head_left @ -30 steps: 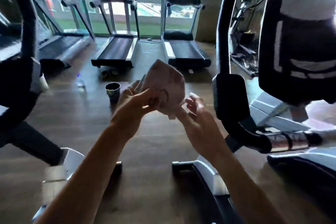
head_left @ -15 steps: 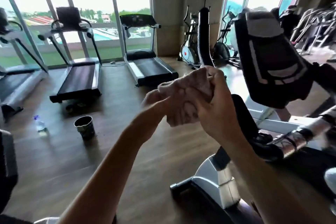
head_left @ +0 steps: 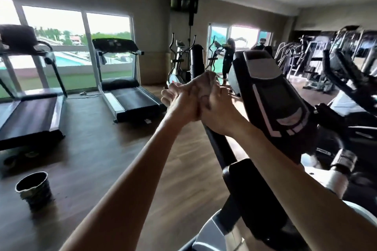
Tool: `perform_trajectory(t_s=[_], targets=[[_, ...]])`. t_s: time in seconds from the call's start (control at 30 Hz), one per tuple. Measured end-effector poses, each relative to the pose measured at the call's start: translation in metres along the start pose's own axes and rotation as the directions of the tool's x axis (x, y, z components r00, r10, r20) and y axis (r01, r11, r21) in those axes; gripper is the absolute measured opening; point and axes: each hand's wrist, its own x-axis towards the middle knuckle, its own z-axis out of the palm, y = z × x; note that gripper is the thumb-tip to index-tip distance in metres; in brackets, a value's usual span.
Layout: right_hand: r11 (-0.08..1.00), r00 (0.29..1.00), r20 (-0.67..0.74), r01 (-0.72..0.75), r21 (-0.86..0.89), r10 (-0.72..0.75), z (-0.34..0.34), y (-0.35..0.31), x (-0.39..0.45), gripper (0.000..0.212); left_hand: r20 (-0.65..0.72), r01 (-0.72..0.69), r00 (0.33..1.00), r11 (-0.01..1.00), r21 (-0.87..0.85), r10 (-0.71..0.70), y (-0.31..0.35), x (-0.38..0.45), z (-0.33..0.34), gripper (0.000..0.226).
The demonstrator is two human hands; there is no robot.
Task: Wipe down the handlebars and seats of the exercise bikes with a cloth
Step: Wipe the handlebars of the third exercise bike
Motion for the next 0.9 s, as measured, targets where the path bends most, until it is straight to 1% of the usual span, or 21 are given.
perform_trajectory(t_s=[0.03,0.07,0.1,0.17,0.2,0.23,0.27,0.3,0.37,0.43,0.5,0.57,0.6,0.67,0.77,0.83,0.9], targets=[[0.999,1.0,0.009,-0.025,-0.022,0.025,0.003,-0.002,0.005,0.076,0.062,0.06,0.996,0.998,-0.016,-0.059,-0.009,0.013,-0.004,0.094],[0.998,0.999,-0.003,-0.04,-0.039,0.04,0.006,-0.002,0.01,0.078,0.112,0.072,0.992,0.995,-0.075,-0.064,-0.005,0.012,-0.01,0.091],[0.996,0.999,-0.03,-0.043,-0.071,0.041,0.009,-0.005,0.014,0.081,0.114,0.083,0.991,0.99,-0.116,-0.069,-0.007,0.02,-0.013,0.084],[0.975,0.994,-0.107,-0.028,-0.222,0.004,0.017,-0.008,0.022,0.096,0.056,0.039,0.998,0.986,-0.163,-0.031,-0.002,0.032,-0.022,0.083],[0.953,0.99,-0.139,-0.025,-0.3,-0.018,0.021,-0.007,0.026,0.103,0.029,-0.021,0.999,0.987,-0.162,0.026,0.004,0.037,-0.026,0.075],[0.94,0.986,-0.167,-0.039,-0.34,-0.02,0.025,-0.007,0.03,0.105,0.007,-0.095,0.995,0.985,-0.143,0.097,0.006,0.049,-0.028,0.062],[0.934,0.981,-0.195,-0.055,-0.354,-0.016,0.028,-0.006,0.033,0.104,-0.007,-0.165,0.986,0.977,-0.137,0.166,0.013,0.055,-0.032,0.051],[0.93,0.975,-0.222,-0.069,-0.361,-0.014,0.03,-0.007,0.035,0.101,-0.025,-0.244,0.97,0.962,-0.126,0.243,0.017,0.066,-0.036,0.047],[0.918,0.941,-0.328,-0.059,-0.391,-0.079,0.035,-0.009,0.039,0.097,-0.037,-0.398,0.918,0.915,-0.067,0.396,0.029,0.084,-0.041,0.046],[0.881,0.885,-0.428,-0.046,-0.471,-0.182,0.04,-0.011,0.044,0.09,-0.002,-0.515,0.857,0.857,-0.008,0.515,0.041,0.099,-0.042,0.038],[0.858,0.859,-0.448,-0.019,-0.514,-0.249,0.046,-0.009,0.051,0.085,0.036,-0.619,0.785,0.785,0.008,0.619,0.05,0.11,-0.042,0.032],[0.859,0.852,-0.453,-0.008,-0.512,-0.263,0.049,-0.007,0.054,0.083,0.121,-0.691,0.716,0.723,-0.016,0.687,0.055,0.12,-0.04,0.044],[0.855,0.844,-0.467,-0.019,-0.518,-0.264,0.05,-0.006,0.054,0.082,0.185,-0.696,0.7,0.717,-0.038,0.69,0.056,0.123,-0.037,0.05],[0.84,0.832,-0.487,-0.048,-0.54,-0.265,0.051,-0.007,0.055,0.079,0.291,-0.678,0.681,0.729,-0.097,0.672,0.056,0.128,-0.034,0.054],[0.831,0.833,-0.507,-0.109,-0.545,-0.223,0.056,-0.01,0.063,0.077,0.402,-0.567,0.663,0.775,-0.28,0.631,0.054,0.134,-0.038,0.058],[0.837,0.813,-0.544,-0.141,-0.529,-0.207,0.055,-0.014,0.073,0.077,0.441,-0.53,0.652,0.786,-0.317,0.617,0.054,0.136,-0.043,0.063],[0.86,0.796,-0.567,-0.123,-0.496,-0.213,0.05,-0.02,0.09,0.078,0.421,-0.529,0.663,0.786,-0.322,0.619,0.054,0.139,-0.044,0.068]])
